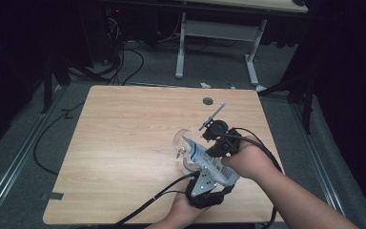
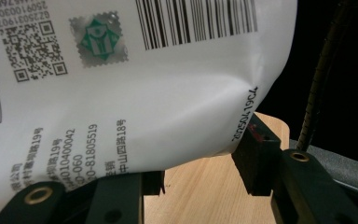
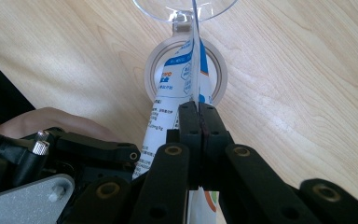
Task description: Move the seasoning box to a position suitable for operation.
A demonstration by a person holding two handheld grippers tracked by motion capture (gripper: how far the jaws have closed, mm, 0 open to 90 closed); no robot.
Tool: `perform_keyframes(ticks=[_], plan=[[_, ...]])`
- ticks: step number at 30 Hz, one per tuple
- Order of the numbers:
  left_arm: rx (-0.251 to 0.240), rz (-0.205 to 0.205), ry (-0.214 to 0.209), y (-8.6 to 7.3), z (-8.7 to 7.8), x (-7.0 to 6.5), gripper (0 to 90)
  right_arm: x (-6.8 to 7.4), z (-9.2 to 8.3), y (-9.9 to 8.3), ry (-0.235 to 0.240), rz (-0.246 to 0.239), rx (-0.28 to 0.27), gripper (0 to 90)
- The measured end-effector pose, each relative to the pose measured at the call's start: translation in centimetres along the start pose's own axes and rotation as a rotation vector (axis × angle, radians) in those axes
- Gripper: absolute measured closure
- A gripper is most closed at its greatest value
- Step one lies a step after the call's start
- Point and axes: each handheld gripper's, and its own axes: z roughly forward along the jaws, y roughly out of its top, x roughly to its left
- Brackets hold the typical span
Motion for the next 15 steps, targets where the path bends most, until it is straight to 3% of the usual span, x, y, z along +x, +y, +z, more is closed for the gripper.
perform_keyframes(ticks=[15], plan=[[0.001, 0.006, 0.001, 0.11, -0.04, -0.04, 58.0, 0.03, -0.06, 0.07, -0.003, 0.000, 0.001, 90.0]])
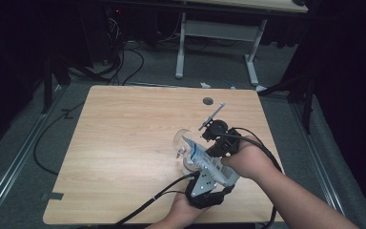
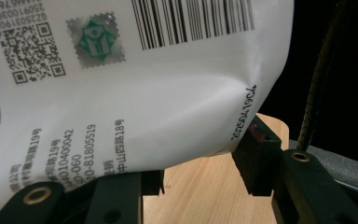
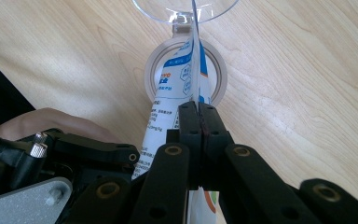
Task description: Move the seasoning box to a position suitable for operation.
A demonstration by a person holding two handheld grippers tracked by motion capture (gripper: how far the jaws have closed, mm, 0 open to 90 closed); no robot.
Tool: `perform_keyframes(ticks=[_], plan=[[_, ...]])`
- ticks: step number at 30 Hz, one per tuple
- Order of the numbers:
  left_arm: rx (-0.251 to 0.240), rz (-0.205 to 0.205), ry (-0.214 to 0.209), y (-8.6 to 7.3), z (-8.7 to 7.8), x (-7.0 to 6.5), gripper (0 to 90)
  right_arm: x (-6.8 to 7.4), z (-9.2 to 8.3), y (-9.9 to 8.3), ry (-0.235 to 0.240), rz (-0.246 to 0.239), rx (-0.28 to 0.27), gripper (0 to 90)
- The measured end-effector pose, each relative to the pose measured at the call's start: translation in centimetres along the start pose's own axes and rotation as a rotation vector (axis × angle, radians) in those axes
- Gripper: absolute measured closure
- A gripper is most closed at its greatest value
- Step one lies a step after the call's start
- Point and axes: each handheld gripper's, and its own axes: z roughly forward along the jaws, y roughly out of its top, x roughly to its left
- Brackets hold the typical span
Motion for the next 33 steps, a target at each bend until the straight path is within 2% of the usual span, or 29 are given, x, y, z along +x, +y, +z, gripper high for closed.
perform_keyframes(ticks=[33], plan=[[-0.008, -0.004, 0.000, 0.06, -0.09, 0.05, 57.3, 0.12, 0.14, 0.35, -0.004, -0.010, 0.002, 90.0]])
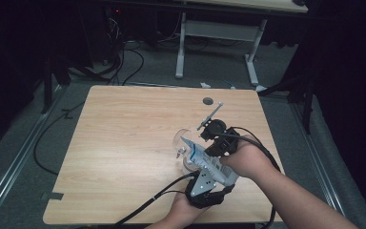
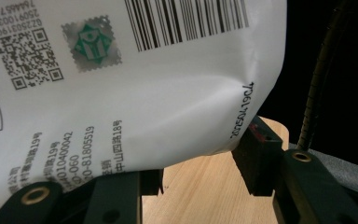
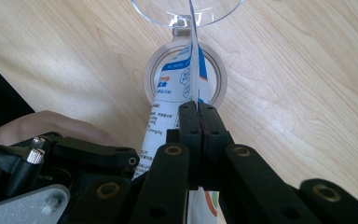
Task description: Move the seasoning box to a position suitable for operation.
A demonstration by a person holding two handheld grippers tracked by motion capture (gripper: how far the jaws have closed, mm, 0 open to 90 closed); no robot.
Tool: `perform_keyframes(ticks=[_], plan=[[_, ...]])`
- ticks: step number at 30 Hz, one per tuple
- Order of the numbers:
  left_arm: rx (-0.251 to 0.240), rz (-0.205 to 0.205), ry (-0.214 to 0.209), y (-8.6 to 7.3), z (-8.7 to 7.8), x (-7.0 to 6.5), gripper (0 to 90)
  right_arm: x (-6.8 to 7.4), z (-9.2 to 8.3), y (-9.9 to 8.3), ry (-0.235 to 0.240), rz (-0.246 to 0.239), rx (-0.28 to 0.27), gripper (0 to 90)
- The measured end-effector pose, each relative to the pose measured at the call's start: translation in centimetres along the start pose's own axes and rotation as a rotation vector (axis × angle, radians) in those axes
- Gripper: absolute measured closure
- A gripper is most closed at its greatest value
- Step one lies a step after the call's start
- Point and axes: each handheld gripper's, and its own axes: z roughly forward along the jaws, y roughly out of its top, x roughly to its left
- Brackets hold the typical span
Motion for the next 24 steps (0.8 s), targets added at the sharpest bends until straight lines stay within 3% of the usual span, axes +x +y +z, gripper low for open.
perform_keyframes(ticks=[24], plan=[[-0.005, 0.003, 0.001, 0.16, -0.09, -0.02, 57.1, 0.04, 0.08, 0.06, 0.003, 0.001, -0.007, 90.0]])
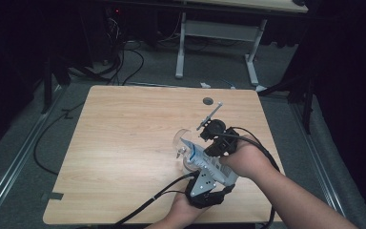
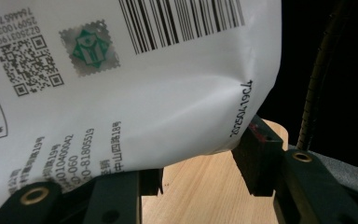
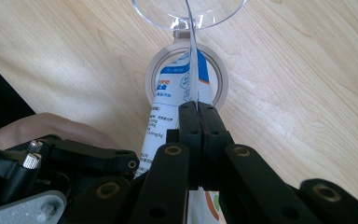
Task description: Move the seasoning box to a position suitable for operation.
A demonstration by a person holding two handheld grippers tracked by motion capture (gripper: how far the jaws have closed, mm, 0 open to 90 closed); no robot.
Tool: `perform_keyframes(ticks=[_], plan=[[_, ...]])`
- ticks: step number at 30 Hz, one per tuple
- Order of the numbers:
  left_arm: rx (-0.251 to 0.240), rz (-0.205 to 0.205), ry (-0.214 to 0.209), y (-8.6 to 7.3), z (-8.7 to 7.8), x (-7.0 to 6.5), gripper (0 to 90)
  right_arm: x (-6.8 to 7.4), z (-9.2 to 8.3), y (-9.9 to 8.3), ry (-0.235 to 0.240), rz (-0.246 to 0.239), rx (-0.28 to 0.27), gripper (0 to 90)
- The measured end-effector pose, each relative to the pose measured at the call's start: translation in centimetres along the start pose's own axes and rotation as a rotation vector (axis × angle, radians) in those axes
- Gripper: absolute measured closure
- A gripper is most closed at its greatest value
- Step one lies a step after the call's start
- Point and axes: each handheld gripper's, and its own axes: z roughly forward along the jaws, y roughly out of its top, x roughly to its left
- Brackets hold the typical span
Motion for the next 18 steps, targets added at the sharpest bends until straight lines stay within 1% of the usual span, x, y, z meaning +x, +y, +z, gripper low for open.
perform_keyframes(ticks=[10, 18], plan=[[-0.009, -0.007, 0.001, 0.09, 0.03, 0.01, 57.1, 0.00, -0.04, 0.08, -0.004, 0.000, -0.002, 90.0], [-0.009, 0.000, 0.004, 0.09, 0.00, 0.03, 56.7, -0.01, 0.11, 0.15, -0.004, -0.005, -0.003, 90.0]])
